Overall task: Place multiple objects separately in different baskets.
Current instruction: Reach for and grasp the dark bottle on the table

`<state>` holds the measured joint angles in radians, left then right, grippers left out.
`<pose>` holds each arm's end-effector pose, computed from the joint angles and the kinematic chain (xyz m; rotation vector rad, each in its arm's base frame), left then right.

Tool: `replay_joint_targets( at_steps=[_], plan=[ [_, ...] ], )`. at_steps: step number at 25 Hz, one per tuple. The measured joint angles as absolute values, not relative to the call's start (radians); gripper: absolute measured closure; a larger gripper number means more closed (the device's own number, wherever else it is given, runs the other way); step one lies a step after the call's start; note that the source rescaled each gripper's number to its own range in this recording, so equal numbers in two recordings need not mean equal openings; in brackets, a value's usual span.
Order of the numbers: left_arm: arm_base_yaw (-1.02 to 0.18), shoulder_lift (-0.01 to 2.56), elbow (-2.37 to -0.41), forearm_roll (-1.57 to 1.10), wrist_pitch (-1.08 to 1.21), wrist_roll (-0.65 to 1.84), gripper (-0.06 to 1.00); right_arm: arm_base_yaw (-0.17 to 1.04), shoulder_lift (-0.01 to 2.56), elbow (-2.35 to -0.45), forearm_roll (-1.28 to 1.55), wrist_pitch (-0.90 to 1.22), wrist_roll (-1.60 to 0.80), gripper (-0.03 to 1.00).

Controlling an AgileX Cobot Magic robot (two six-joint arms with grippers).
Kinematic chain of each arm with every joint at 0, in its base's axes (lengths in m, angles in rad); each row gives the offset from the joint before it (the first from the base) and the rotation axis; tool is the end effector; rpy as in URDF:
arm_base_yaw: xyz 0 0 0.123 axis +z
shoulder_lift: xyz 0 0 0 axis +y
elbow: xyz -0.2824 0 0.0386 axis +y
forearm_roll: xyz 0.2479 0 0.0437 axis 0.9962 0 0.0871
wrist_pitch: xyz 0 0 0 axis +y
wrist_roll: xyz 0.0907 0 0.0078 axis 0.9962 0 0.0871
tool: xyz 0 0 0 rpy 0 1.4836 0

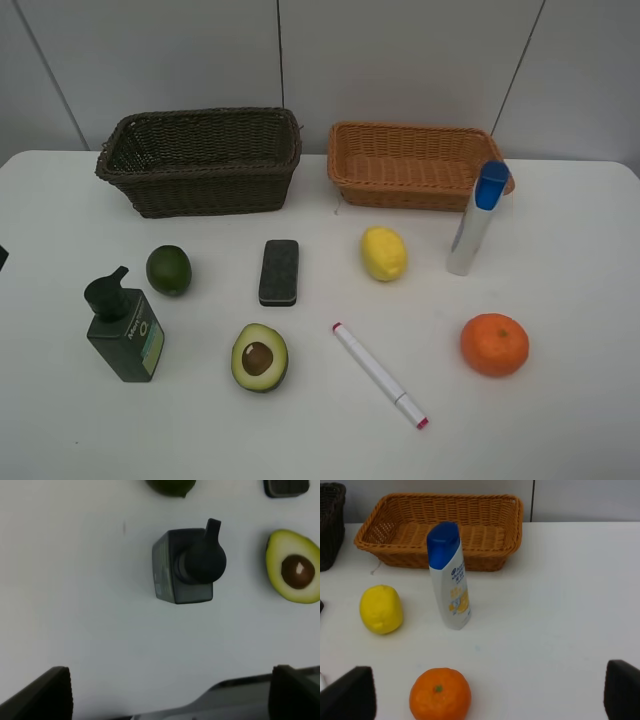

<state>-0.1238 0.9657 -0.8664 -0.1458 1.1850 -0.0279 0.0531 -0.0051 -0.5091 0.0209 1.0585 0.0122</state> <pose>0.1525 -0.0313 0.3122 0.0921 2.7690 -0.2409 -0.0067 0.0013 0.2799 -0.0426 2.0279 0.0662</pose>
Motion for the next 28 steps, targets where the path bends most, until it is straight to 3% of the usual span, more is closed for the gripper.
replay_joint_targets(
  at_steps=[9,19,28],
  plan=[
    [-0.130,1.299,-0.948,-0.255,1.197,-0.028,-0.06,0.053,-0.005,-0.509,0.021,1.059,0.012,-0.03],
    [-0.436,1.392,-0.952,-0.094,1.174,-0.248,-0.06,0.053,-0.005,-0.509,0.021,1.059,0.012,-0.03],
    [-0.466,1.465,-0.947,-0.020,1.143,-0.311,-0.06,0.053,-0.005,-0.509,0.021,1.059,0.012,-0.03]
  ],
)
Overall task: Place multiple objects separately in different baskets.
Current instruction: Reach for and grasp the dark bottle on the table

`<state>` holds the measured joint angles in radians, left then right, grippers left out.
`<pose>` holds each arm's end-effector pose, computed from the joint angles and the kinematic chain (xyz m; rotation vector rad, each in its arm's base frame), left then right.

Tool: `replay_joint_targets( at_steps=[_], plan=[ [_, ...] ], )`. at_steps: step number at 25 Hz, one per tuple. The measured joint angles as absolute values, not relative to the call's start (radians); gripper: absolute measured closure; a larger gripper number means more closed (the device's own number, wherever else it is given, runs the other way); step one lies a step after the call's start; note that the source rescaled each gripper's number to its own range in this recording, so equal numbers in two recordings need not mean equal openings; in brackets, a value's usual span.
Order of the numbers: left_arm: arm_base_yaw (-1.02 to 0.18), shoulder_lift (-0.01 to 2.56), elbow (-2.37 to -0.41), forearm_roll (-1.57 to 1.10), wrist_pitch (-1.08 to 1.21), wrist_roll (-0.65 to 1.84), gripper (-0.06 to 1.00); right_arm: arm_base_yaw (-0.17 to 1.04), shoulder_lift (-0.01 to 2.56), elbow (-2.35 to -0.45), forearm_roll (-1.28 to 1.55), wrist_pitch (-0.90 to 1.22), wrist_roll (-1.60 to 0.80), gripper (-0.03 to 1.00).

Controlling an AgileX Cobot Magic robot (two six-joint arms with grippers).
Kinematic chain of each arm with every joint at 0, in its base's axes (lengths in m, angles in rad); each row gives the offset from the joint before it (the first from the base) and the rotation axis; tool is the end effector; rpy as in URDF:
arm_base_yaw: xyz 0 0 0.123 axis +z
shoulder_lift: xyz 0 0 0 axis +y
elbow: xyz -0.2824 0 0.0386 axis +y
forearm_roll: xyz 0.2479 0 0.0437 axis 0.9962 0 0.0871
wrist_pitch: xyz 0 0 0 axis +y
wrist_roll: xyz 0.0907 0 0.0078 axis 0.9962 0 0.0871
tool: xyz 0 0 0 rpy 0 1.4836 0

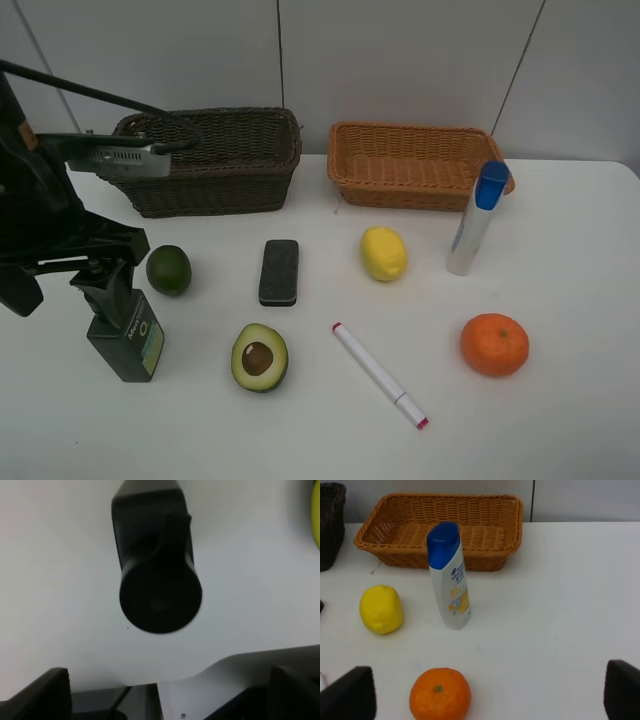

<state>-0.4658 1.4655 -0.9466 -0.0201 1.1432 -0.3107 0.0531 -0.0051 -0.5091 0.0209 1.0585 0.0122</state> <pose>0.2183 -0.1116 0.2319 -0.2295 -3.1224 0.0240 -0.0067 0.0013 0.2799 -0.0426 2.0279 0.0662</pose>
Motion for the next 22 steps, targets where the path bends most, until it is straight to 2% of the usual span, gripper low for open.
replay_joint_targets(
  at_steps=[17,18,19,21,22],
  plan=[
    [-0.466,1.751,-0.924,0.000,0.894,-0.295,-0.04,0.053,-0.005,-0.509,0.021,1.059,0.012,-0.03],
    [-0.466,1.751,-0.921,0.000,0.892,-0.294,0.01,0.053,-0.005,-0.509,0.021,1.059,0.012,-0.03],
    [-0.466,1.751,-0.918,0.000,0.891,-0.294,0.11,0.053,-0.005,-0.509,0.021,1.059,0.012,-0.03],
    [-0.466,1.749,-0.912,0.000,0.890,-0.294,0.44,0.053,-0.005,-0.509,0.021,1.059,0.012,-0.03],
    [-0.466,1.749,-0.910,0.005,0.891,-0.294,0.67,0.053,-0.005,-0.509,0.021,1.059,0.012,-0.03]
  ],
)
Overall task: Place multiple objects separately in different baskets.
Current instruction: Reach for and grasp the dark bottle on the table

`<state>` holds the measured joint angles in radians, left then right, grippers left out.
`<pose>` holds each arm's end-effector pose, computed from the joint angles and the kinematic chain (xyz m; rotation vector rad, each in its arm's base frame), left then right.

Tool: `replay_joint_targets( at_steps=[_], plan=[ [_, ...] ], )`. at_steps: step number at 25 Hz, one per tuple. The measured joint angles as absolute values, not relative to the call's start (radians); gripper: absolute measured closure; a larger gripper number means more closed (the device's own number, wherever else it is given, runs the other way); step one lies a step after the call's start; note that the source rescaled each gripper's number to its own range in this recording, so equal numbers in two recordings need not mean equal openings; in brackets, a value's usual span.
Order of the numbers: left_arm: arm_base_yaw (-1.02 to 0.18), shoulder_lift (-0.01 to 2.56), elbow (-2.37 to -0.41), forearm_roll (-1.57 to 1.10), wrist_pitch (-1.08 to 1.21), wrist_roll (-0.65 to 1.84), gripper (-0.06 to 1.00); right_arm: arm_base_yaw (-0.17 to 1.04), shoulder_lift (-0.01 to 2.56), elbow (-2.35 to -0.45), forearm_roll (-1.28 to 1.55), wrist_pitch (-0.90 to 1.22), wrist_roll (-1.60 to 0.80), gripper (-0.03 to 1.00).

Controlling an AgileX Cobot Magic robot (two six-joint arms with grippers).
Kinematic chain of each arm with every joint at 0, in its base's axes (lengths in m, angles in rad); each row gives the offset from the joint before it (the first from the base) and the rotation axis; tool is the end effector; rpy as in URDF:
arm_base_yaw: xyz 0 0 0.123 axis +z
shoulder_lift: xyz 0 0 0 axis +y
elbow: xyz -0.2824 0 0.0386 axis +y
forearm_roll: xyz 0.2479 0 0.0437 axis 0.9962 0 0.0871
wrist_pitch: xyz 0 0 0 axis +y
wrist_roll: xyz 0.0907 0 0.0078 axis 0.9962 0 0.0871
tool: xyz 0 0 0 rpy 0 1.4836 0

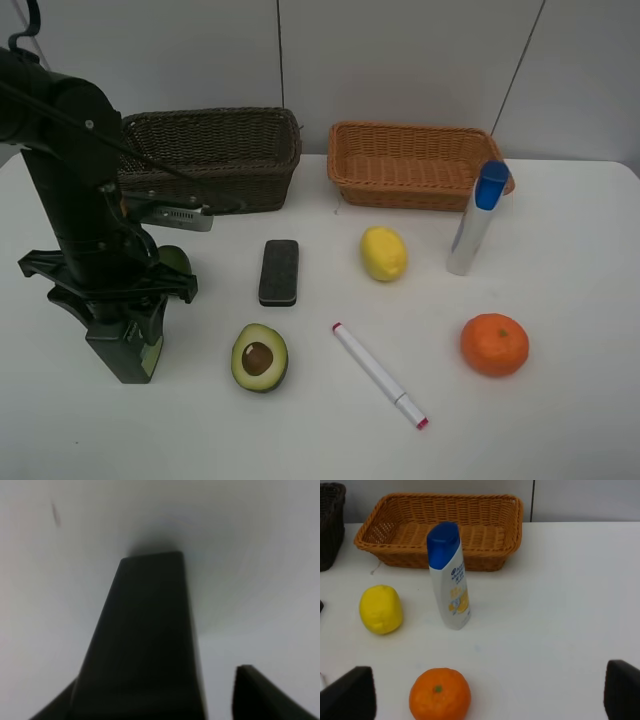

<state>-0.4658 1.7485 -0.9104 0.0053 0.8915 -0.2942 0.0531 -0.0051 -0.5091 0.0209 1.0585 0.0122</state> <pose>0.2500 -0.1252 0.1483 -0.2689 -3.0644 -0.0466 -0.0067 0.0013 0.2799 -0.0426 2.0279 0.0662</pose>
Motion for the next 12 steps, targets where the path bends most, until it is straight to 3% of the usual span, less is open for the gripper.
replay_joint_targets(
  at_steps=[1,2,8,12],
  plan=[
    [-0.466,1.747,-0.909,0.010,0.895,-0.294,0.88,0.053,-0.005,-0.509,0.021,1.059,0.012,-0.03],
    [-0.466,1.747,-0.908,0.012,0.895,-0.292,0.94,0.053,-0.005,-0.509,0.021,1.059,0.012,-0.03],
    [-0.466,1.728,-0.910,0.000,0.920,-0.289,0.94,0.053,-0.005,-0.509,0.021,1.059,0.012,-0.03],
    [-0.466,1.631,-1.012,-0.010,1.044,-0.276,0.94,0.053,-0.005,-0.509,0.021,1.059,0.012,-0.03]
  ],
)
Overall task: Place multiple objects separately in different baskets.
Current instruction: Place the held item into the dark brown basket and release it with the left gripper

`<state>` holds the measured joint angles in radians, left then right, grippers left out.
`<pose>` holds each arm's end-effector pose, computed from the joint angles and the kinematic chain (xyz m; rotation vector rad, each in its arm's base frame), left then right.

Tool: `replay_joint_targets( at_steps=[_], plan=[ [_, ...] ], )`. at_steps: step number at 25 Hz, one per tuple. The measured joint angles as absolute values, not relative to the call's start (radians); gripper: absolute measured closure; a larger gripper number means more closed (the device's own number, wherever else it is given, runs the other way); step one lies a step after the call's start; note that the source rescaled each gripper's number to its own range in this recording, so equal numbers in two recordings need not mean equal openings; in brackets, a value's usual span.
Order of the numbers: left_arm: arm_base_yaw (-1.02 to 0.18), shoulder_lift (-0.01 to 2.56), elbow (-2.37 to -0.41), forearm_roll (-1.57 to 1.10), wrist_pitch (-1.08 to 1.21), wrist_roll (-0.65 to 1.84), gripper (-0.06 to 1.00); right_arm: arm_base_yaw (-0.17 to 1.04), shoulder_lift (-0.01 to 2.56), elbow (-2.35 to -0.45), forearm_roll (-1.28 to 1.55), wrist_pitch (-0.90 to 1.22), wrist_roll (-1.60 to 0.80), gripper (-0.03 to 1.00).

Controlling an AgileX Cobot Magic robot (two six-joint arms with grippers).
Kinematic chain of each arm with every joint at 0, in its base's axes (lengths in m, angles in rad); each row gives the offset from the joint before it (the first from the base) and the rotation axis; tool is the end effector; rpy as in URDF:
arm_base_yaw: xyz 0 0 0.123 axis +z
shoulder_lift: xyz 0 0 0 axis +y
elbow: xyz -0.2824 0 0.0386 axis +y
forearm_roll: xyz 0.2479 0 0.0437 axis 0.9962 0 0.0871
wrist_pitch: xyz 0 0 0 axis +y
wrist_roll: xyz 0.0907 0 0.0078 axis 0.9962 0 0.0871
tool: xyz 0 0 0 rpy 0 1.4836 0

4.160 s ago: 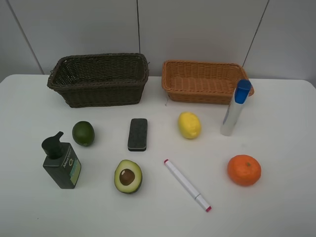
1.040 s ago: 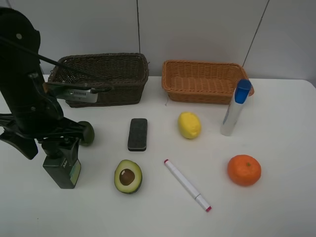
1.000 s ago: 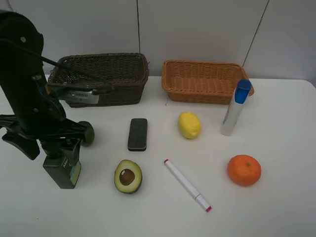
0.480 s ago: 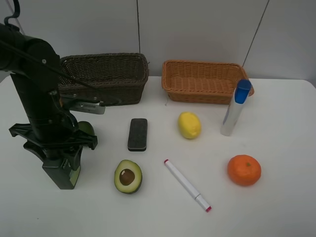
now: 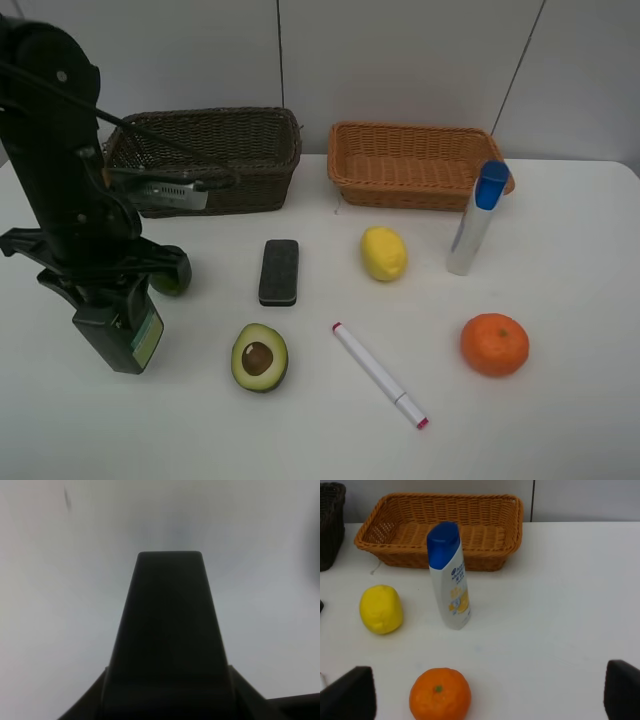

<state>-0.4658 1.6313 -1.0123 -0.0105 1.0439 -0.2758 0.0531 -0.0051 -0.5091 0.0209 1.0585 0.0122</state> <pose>0.2518 -0.1275 0.2033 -0.2890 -3.1204 0.0105 -0.0067 0.0013 0.2799 -0.0426 2.0279 0.0662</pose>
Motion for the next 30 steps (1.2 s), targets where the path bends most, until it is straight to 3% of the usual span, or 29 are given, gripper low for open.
replay_joint_targets(
  at_steps=[6,13,22,24,27,28,30],
  plan=[
    [-0.402,1.611,-1.379,-0.022,1.125,-0.268,0.94,0.053,-0.005,-0.509,0.021,1.059,0.012,-0.03],
    [-0.193,1.861,-1.768,0.000,1.116,-0.261,0.94,0.053,-0.005,-0.509,0.021,1.059,0.012,-0.03],
    [-0.111,2.131,-1.885,0.023,1.025,-0.205,0.93,0.053,-0.005,-0.509,0.021,1.059,0.012,-0.03],
    [-0.111,2.166,-1.885,0.021,0.991,-0.201,0.76,0.053,-0.005,-0.509,0.021,1.059,0.012,-0.03],
    [-0.111,2.178,-1.885,0.018,0.953,-0.186,0.20,0.053,-0.005,-0.509,0.021,1.059,0.012,-0.03],
    [-0.111,2.177,-1.888,0.014,0.946,-0.177,0.08,0.053,-0.005,-0.509,0.021,1.059,0.012,-0.03],
    [-0.111,2.168,-1.888,0.011,0.938,-0.166,-0.02,0.053,-0.005,-0.509,0.021,1.059,0.012,-0.03]
  ],
)
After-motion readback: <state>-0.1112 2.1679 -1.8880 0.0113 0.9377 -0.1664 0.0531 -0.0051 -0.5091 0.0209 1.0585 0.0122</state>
